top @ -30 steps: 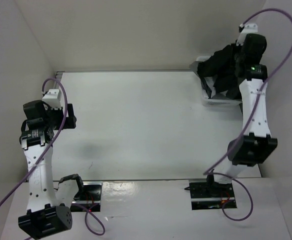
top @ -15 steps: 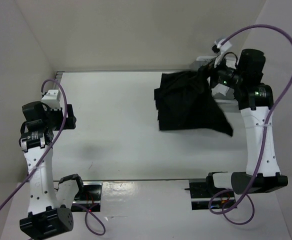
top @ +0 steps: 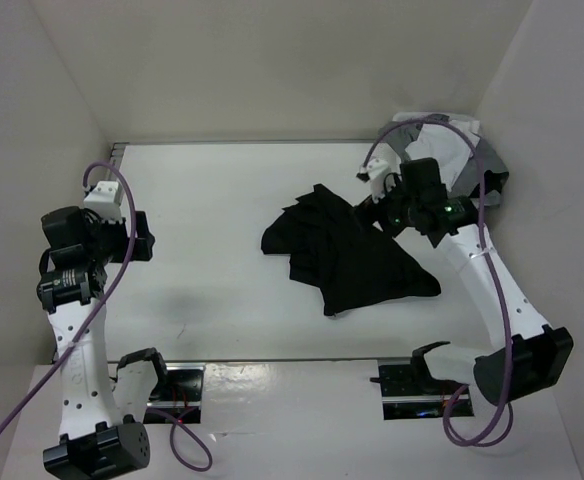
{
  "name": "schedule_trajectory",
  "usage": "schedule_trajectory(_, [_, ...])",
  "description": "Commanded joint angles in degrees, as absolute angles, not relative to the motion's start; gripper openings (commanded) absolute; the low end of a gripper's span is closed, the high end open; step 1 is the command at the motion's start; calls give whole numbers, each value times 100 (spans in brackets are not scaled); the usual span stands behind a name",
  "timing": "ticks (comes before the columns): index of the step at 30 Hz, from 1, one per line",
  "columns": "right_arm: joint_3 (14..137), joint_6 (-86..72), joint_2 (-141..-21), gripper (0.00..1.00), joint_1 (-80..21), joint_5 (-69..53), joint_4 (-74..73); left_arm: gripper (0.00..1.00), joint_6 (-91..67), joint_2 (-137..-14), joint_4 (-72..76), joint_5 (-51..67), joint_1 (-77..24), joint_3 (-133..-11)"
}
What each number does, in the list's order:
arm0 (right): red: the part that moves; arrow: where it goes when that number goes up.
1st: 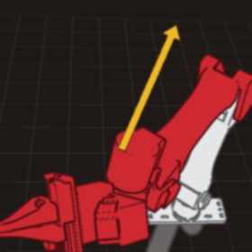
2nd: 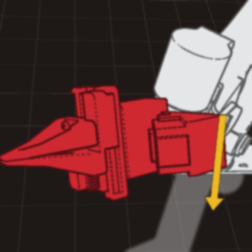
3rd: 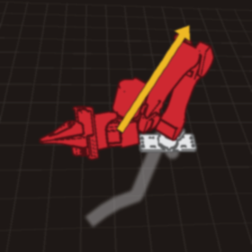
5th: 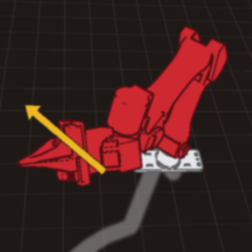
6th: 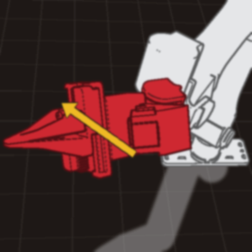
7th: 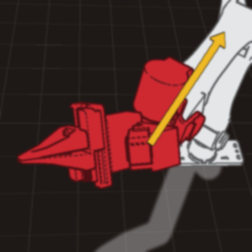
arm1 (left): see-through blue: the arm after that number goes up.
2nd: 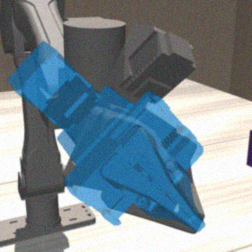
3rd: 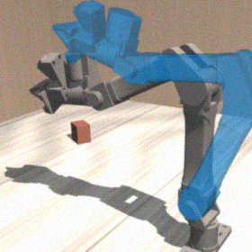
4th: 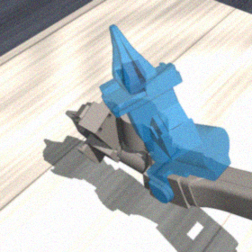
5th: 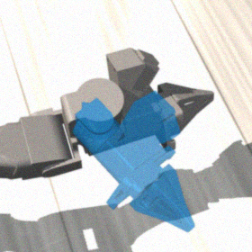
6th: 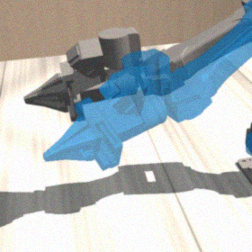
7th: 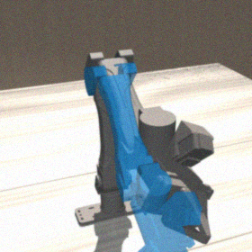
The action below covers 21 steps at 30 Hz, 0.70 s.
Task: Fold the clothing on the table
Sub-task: Move the skirt to the center of the board, then flatten the skirt out
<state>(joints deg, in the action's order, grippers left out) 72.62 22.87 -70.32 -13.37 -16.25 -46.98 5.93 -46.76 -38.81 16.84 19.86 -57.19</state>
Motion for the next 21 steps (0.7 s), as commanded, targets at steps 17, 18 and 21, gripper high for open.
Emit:
schedule_trajectory(17, [6364,2215,-8963,94,-4279,-176,-4264,99,642,-4562,-3665,1582,2303,-5616])
schedule_trajectory(18, [6363,2215,-9026,92,-4280,-97,-4184,99,642,-4562,-3665,1582,2303,-5616])
schedule_trajectory(21, [6223,2162,-9281,89,-4280,43,-3850,99,642,-4562,-3665,1582,2303,-5616])
